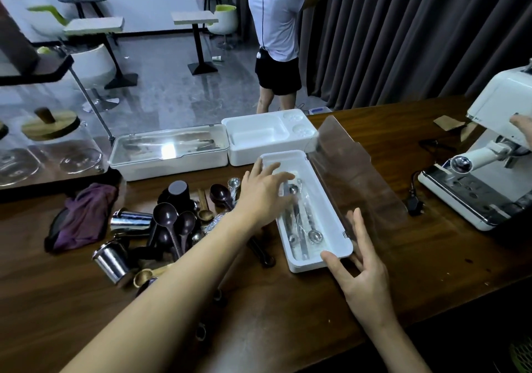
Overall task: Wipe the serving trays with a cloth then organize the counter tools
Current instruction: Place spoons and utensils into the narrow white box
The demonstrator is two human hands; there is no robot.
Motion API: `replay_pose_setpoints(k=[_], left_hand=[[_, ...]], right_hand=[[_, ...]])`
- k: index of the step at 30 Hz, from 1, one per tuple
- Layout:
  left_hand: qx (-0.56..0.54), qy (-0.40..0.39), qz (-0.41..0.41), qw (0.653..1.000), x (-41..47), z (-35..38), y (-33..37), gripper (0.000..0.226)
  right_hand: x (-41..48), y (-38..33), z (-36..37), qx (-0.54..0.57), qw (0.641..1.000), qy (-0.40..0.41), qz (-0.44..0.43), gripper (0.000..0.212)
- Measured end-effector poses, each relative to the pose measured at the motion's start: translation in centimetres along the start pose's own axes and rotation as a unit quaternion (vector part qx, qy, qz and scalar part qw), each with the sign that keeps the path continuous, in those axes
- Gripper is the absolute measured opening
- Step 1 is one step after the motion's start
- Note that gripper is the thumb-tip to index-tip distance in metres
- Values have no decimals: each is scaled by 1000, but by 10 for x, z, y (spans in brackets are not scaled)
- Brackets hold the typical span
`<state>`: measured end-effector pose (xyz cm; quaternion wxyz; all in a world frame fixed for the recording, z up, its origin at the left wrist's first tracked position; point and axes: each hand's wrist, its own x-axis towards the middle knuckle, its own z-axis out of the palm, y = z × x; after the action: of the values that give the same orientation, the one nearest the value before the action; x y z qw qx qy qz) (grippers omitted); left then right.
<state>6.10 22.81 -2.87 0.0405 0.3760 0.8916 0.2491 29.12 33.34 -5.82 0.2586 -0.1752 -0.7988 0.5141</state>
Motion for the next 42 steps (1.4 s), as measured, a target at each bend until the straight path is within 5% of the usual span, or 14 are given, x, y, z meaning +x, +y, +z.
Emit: replay_pose_setpoints(k=[4,7,17,26,32,42], left_hand=[[-50,142,-3,989,-15,1,-30,41],[-31,168,-24,985,-32,-2,-49,41],[118,-82,-9,990,-55,-21,-71,90],[98,-109,25,989,-70,-40,-92,104],[182,-1,33,983,-62,-32,-79,43],[221,11,-5,975,-51,-23,-65,47]], right_hand=[[0,1,0,1,1000,1,1,91],[-1,1,0,10,1000,-2,1,92],[0,1,1,27,1000,1,1,92],[-1,4,0,27,1000,2,-3,92],[-1,3,1,30,1000,3,-4,91],[-2,1,-1,33,999,2,-5,90]])
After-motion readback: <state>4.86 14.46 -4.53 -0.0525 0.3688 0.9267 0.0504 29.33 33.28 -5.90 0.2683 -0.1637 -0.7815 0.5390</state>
